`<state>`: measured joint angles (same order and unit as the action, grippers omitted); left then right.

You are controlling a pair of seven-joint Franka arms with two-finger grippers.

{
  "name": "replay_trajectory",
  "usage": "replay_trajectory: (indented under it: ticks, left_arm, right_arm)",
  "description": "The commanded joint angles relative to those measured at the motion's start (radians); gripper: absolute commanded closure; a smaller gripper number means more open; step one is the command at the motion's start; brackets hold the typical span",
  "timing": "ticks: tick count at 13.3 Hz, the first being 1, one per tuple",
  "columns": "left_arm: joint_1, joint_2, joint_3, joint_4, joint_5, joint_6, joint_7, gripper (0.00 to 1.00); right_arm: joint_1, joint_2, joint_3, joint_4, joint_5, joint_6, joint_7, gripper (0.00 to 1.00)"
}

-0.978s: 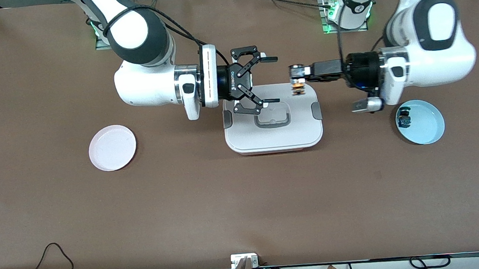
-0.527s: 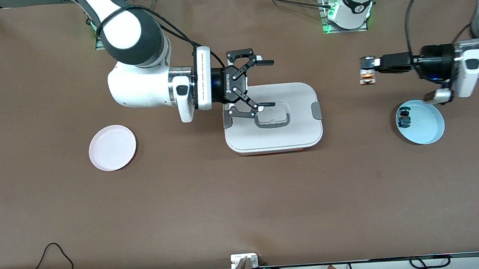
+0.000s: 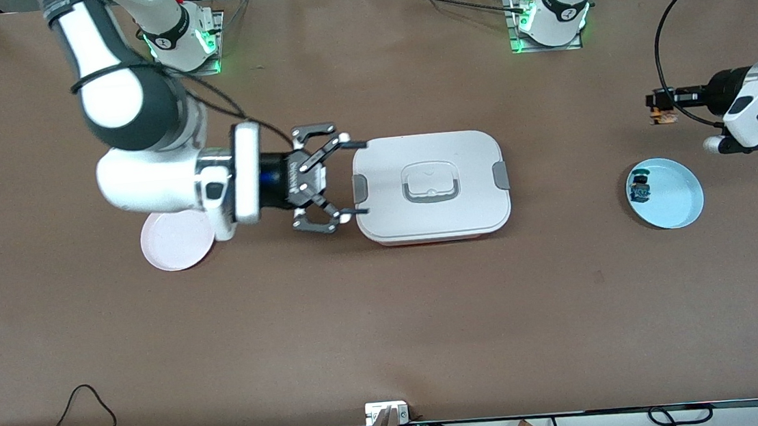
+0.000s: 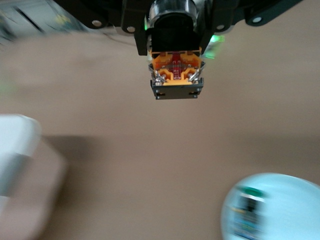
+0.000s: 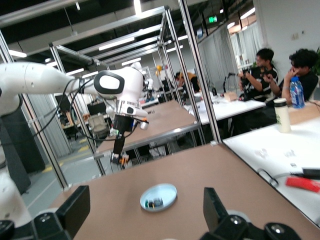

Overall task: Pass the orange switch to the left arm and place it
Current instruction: 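Open the right gripper while the left gripper carries the switch away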

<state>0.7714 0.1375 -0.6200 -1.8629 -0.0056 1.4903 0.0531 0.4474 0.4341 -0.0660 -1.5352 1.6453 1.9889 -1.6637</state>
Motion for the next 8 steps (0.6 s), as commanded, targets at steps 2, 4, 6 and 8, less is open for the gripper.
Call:
replay_trajectory:
  ticks: [2,4,6,8]
  left_arm:
    - [0.034,0.029,-0.006,-0.201,0.276,0.407,-0.01,1.0]
    - [0.069,0.135,-0.001,-0.22,0.384,0.533,-0.015,1.0]
    - [0.103,0.22,0.006,-0.214,0.487,0.568,-0.024,1.0]
    - [0.109,0.29,0.011,-0.216,0.525,0.636,-0.009,1.0]
  right_arm:
    - [-0.035,-0.043,-0.11,-0.071,-0.12,-0.131,0.004,0.0]
    - [-0.061,-0.049,-0.146,-0.071,-0.2,-0.18,0.124,0.0]
    - [-0.085,-0.067,-0.153,-0.071,-0.297,-0.183,0.276,0.0]
    - [-0.098,-0.069,-0.173,-0.072,-0.388,-0.185,0.457,0.0]
